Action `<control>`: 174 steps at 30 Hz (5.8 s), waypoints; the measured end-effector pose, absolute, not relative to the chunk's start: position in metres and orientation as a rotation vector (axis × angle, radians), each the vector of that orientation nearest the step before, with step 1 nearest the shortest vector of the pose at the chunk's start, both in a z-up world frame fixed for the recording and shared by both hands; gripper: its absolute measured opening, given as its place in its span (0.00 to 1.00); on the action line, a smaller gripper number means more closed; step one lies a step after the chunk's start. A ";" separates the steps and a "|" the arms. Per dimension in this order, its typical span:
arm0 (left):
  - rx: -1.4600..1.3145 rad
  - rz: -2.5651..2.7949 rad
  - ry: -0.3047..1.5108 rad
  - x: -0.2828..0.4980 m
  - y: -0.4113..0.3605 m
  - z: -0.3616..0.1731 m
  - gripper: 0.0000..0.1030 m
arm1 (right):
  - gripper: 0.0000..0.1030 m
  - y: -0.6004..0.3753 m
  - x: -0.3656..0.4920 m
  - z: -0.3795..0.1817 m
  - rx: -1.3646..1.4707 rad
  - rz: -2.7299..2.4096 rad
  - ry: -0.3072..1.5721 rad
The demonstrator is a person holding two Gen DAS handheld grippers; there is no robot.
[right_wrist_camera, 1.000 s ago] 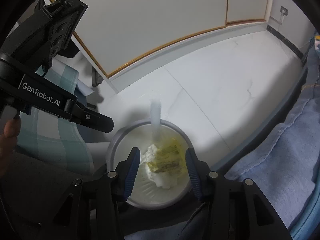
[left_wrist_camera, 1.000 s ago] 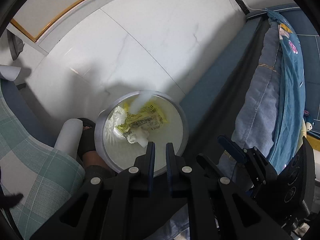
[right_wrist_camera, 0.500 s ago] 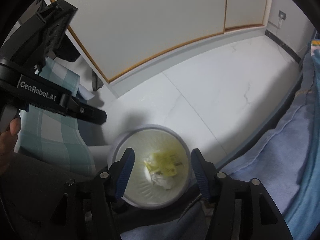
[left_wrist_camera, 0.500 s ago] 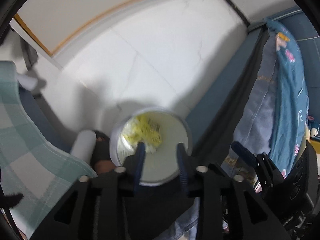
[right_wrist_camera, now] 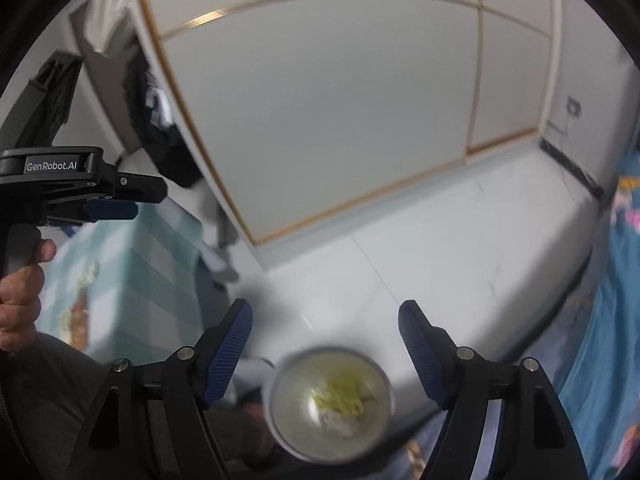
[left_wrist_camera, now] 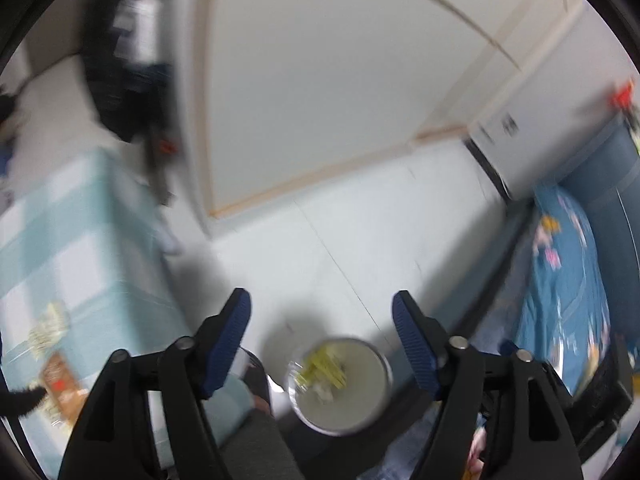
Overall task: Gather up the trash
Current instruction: 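Move both tools back over the table toward the snack packets, then lower the right gripper onto the pale printed packet and close on it, then lift the pale packet with the right gripper while the left gripper grasps the small pale packet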
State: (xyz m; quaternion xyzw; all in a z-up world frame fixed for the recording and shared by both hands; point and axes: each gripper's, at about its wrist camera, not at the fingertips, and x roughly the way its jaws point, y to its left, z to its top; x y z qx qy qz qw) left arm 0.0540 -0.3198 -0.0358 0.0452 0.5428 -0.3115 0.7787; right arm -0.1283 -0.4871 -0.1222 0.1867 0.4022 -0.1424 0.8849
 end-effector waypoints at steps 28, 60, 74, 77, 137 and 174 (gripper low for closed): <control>-0.071 -0.067 0.525 0.041 -0.062 0.069 0.99 | 0.95 -0.255 -0.012 0.015 0.134 0.138 0.496; -0.284 -0.003 0.840 0.102 0.031 -0.032 0.99 | 0.93 -0.153 0.143 -0.158 -0.112 0.366 1.050; -0.307 -0.029 0.898 0.111 0.045 -0.045 0.99 | 0.88 -0.137 0.153 -0.173 -0.159 0.327 1.104; -0.339 -0.039 0.921 0.113 0.049 -0.047 0.99 | 0.88 -0.138 0.154 -0.174 -0.150 0.330 1.102; -0.546 -0.022 0.992 0.119 0.081 -0.064 0.99 | 0.62 -0.085 0.146 -0.182 -0.812 0.890 1.073; -0.293 -0.165 1.097 0.094 0.019 -0.079 0.98 | 0.13 -0.130 0.165 -0.166 -0.239 0.712 1.097</control>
